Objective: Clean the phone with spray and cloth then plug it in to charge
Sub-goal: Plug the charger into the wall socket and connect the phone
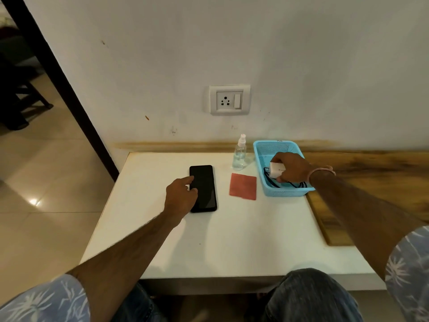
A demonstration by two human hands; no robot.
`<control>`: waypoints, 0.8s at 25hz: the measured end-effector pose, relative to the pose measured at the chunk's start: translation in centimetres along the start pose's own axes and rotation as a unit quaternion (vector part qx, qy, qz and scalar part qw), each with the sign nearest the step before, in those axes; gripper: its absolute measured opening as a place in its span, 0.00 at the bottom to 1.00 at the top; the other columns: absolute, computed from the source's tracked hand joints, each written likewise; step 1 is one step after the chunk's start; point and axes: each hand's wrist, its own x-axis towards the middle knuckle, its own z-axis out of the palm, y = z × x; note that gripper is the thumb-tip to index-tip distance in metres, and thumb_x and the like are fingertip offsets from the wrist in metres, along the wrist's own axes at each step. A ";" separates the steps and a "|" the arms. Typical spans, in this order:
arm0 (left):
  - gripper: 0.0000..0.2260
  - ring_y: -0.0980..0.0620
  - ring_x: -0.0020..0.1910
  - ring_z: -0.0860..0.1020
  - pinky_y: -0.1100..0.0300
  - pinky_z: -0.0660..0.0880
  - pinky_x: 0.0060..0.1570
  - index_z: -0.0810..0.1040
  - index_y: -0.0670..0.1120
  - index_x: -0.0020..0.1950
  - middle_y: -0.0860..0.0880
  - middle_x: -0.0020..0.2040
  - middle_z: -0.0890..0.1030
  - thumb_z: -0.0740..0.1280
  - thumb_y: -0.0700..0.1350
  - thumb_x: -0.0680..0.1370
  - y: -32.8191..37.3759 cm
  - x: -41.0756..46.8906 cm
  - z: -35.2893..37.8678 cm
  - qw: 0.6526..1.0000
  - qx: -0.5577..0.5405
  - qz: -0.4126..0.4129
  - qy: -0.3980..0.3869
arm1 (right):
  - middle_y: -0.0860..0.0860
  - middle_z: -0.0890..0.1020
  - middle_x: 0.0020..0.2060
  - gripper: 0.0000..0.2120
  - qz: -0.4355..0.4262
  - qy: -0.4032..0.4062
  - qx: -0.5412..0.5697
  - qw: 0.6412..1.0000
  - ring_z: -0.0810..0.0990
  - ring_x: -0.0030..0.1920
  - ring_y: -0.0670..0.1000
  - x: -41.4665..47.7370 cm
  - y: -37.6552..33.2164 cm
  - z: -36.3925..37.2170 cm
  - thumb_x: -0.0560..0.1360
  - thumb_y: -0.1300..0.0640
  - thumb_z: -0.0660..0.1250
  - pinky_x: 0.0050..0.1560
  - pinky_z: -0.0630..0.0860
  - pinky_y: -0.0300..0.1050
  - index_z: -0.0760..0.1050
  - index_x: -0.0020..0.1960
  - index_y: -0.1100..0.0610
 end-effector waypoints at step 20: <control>0.16 0.41 0.44 0.82 0.44 0.82 0.55 0.77 0.36 0.62 0.33 0.54 0.83 0.74 0.36 0.75 17.4 -0.3 12.4 0.970 -0.126 0.002 -0.208 | 0.54 0.78 0.56 0.28 -0.119 0.142 0.034 0.982 0.77 0.55 0.55 -2.2 0.1 -1.5 0.66 0.59 0.78 0.55 0.72 0.42 0.72 0.63 0.56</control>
